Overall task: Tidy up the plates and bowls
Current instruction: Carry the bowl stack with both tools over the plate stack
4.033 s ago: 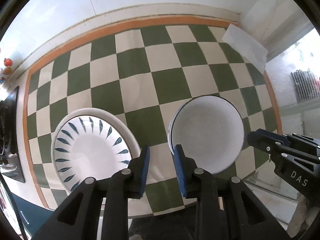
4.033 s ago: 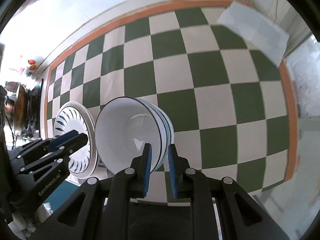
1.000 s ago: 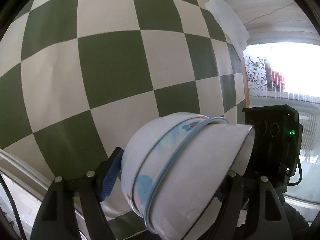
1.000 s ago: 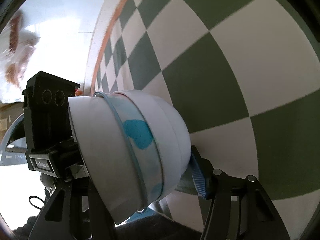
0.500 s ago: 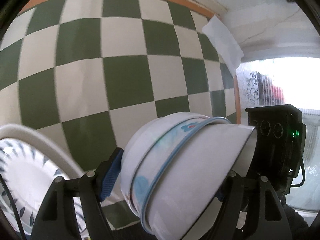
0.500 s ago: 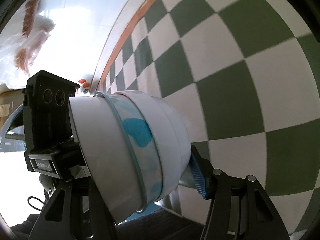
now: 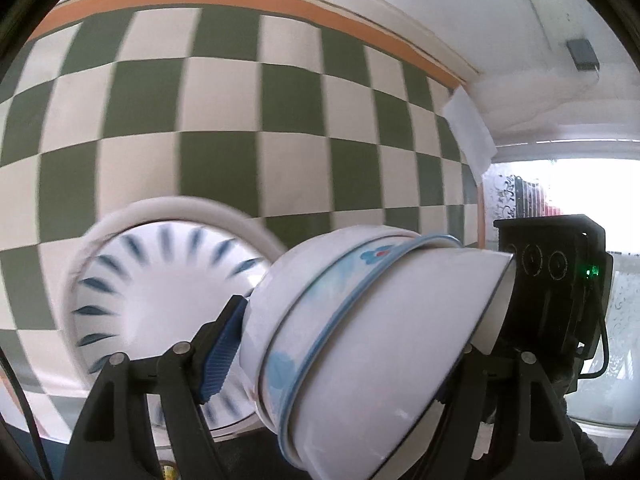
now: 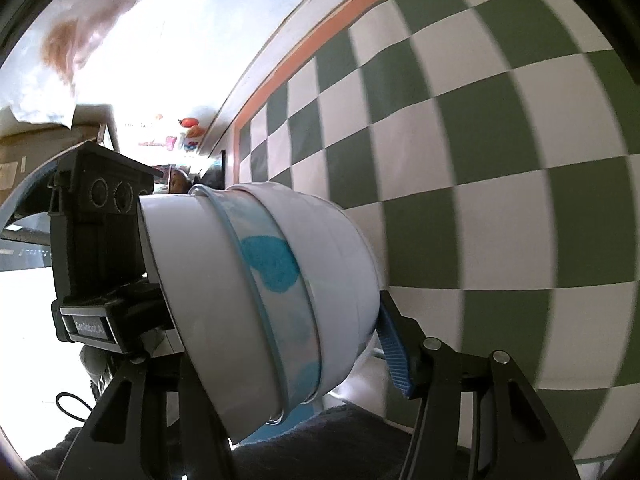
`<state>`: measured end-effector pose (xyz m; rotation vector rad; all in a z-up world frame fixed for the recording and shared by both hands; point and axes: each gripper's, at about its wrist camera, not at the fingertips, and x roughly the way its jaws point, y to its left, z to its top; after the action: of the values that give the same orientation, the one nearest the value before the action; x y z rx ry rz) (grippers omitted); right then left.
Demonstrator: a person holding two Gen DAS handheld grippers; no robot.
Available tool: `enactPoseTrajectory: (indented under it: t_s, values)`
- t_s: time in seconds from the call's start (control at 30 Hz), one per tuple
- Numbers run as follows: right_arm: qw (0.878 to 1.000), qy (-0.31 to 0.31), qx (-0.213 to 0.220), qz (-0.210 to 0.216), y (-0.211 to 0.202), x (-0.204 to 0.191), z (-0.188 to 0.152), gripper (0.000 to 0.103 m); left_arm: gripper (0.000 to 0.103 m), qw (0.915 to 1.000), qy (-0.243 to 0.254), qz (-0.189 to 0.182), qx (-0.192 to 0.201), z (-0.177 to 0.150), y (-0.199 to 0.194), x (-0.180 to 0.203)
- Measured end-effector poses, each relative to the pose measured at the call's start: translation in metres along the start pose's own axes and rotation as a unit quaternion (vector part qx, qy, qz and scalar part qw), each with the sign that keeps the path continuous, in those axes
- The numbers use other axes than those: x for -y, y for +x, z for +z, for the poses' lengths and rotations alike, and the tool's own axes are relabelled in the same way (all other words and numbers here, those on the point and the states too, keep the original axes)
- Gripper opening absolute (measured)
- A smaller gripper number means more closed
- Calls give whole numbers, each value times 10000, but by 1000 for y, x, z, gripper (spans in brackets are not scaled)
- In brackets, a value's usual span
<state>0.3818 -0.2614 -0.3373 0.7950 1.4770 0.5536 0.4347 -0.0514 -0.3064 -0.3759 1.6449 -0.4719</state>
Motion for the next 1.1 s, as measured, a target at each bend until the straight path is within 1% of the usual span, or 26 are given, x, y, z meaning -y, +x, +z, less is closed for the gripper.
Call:
enactPoseTrajectory:
  t_s: [0.13,0.3,0.5,0.7,1.1]
  values:
    - [9999,28,-122,50,28,-19,-7,57,73,9999,-130,-10,-17,-3,-9,-32]
    - [9996,27,-279,-2,65,-30,-11,57,74,9995,-310,-59,-80,-6,-9,-67]
    - [9990,84,-433,-109,104,-36,-8,57,75,9988,-435,-141,-186,-8,-1,-90]
    - [9983,122,-520,-232,120,-34,-4,57,75,9983,-498,-195,-236,-5,4,-101]
    - [9973,203,-597,-369,123,-31,0,57,75,9979,-504,-218,-331,-2,12,-107]
